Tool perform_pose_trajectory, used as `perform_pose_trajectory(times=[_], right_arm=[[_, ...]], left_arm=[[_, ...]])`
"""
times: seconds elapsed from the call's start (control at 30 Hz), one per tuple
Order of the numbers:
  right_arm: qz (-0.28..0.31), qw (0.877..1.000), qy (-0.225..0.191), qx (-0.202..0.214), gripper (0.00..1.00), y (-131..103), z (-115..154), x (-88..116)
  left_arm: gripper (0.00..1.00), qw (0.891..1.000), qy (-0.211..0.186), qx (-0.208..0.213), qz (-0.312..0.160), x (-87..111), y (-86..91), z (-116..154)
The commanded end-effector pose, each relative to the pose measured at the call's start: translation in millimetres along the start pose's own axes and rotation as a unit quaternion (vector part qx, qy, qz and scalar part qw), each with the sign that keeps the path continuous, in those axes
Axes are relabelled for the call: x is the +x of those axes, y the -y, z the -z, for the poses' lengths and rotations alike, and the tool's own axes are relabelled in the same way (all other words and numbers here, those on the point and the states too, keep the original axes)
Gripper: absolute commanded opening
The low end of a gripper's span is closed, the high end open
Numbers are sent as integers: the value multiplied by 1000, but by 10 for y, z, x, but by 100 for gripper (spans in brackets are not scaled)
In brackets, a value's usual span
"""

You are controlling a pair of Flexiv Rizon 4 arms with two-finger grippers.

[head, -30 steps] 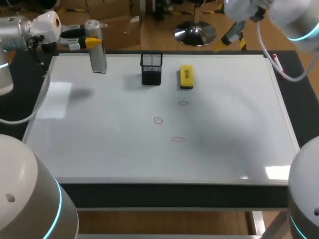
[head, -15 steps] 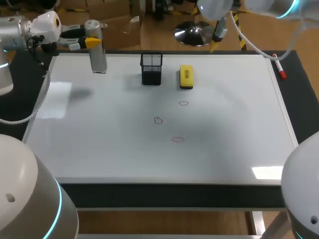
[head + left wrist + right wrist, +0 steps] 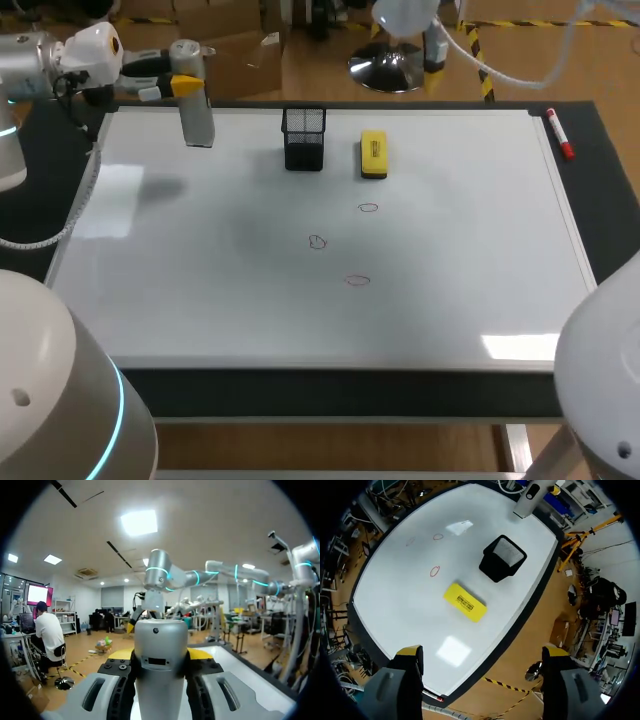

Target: Pick up the inspection probe, press it on each red-marked spot on the whiteboard one by one, put down the probe, pick up the eraser, and wipe off all the red marks.

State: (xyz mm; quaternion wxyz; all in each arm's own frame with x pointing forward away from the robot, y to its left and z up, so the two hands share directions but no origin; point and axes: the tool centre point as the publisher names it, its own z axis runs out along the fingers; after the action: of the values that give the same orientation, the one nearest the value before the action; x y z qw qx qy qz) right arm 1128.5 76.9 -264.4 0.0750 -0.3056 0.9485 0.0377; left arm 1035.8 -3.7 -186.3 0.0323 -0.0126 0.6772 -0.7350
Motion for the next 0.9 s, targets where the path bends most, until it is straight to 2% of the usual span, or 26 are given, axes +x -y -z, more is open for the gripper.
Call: perform_pose_trajectory(times=[0.03,0.23,0.37,0.7,0.83,0.9], right_arm=[[0,985,-170,13,100,-14,23,-39],[0,985,-170,13,100,-14,23,-39],[45,986,-158,8,100,-146,-162,-53],[121,980,-156,10,100,-216,-347,250],[172,976,-134,11,100,-277,-396,346],[200,974,-110,11,100,-294,-425,393]], left_arm=[[0,1000,-1,0,0,-4,10,6],[0,1000,-1,0,0,-4,10,6],[0,1000,-1,0,0,-4,10,6],[0,1000,-1,0,0,-4,10,6],[0,1000,-1,0,0,-4,10,6],[0,1000,-1,0,0,-4,10,6]])
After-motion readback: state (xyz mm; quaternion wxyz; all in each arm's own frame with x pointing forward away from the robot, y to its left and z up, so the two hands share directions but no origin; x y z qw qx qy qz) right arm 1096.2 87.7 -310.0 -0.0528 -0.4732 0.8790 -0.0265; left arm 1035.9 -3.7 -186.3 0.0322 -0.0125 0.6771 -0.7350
